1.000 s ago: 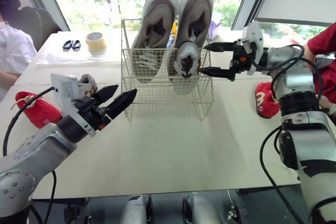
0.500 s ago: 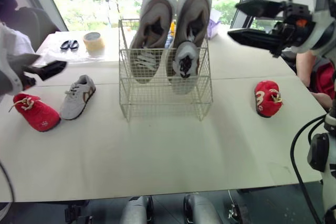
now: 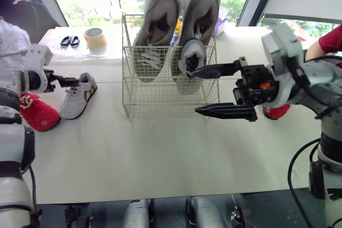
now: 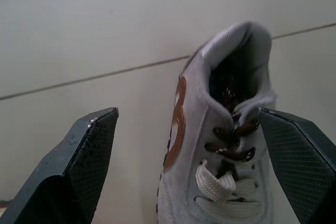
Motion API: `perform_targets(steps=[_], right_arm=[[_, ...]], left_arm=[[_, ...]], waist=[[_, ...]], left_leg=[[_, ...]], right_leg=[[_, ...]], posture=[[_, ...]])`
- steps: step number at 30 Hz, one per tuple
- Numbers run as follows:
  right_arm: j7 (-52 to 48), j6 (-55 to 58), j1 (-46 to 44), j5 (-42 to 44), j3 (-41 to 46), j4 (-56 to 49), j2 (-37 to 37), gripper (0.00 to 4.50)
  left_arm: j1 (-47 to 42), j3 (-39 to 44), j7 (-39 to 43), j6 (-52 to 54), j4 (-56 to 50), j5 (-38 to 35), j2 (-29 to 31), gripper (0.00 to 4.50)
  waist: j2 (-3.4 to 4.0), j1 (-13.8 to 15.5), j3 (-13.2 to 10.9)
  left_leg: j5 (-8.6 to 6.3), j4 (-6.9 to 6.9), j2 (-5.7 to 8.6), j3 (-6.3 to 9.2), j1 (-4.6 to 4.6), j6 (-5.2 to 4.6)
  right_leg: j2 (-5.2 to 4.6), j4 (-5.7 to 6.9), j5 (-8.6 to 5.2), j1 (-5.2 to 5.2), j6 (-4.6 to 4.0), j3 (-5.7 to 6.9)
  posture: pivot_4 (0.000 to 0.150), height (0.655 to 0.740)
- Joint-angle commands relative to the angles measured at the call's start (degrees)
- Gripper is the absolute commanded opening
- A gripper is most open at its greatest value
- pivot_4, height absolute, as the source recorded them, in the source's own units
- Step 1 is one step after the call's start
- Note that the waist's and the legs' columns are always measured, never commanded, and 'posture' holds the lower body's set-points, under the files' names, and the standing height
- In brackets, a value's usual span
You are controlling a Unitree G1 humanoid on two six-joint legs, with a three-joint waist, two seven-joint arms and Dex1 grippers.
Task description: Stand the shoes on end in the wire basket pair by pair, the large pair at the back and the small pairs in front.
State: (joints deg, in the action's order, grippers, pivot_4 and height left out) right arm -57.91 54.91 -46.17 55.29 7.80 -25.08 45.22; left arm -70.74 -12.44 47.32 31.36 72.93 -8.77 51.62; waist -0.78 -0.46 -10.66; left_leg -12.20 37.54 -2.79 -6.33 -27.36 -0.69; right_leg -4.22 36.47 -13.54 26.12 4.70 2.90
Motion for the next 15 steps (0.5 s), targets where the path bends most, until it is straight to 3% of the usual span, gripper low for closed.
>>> perform_targets(steps=[1,4,11,15], right_arm=[[2.90,0.31,-0.51,2.47,1.46,-2.20,-0.25,4.49],[4.86,0.83,-0.69,3.87,1.29,-2.67,-0.26,4.50],[6.54,0.62,-0.53,4.80,1.03,-2.02,0.64,4.50],[5.99,0.65,-0.51,4.82,0.83,-1.56,1.42,4.50]], left_arm=[[0.60,2.29,-2.39,-1.99,3.08,3.52,-1.48,4.37],[1.61,4.55,-4.05,-2.72,3.99,4.79,-3.43,3.57],[-0.05,8.88,-2.63,-1.89,3.39,6.38,-4.21,0.19],[-4.01,15.03,-4.56,1.23,1.50,3.05,-1.60,0.03]], waist=[[0.00,-0.02,0.00],[-0.01,0.14,0.00],[-0.01,0.26,0.02],[-0.09,0.65,-0.02]], left_leg=[[-0.02,0.09,-0.01,0.01,0.00,-0.03],[-0.12,0.44,0.00,0.08,0.00,-0.19],[-0.11,0.63,0.01,0.24,0.09,-0.20],[-0.13,0.65,0.05,0.23,0.05,-0.24]], right_leg=[[0.00,0.09,0.00,0.00,0.00,0.00],[-0.12,0.56,-0.10,-0.01,0.12,0.01],[-0.28,0.78,-0.10,-0.15,0.11,0.11],[-0.31,0.77,-0.09,-0.15,0.12,0.13]], posture=[[0.150,0.7351],[0.150,0.7351],[0.150,0.7351],[0.150,0.7351]])
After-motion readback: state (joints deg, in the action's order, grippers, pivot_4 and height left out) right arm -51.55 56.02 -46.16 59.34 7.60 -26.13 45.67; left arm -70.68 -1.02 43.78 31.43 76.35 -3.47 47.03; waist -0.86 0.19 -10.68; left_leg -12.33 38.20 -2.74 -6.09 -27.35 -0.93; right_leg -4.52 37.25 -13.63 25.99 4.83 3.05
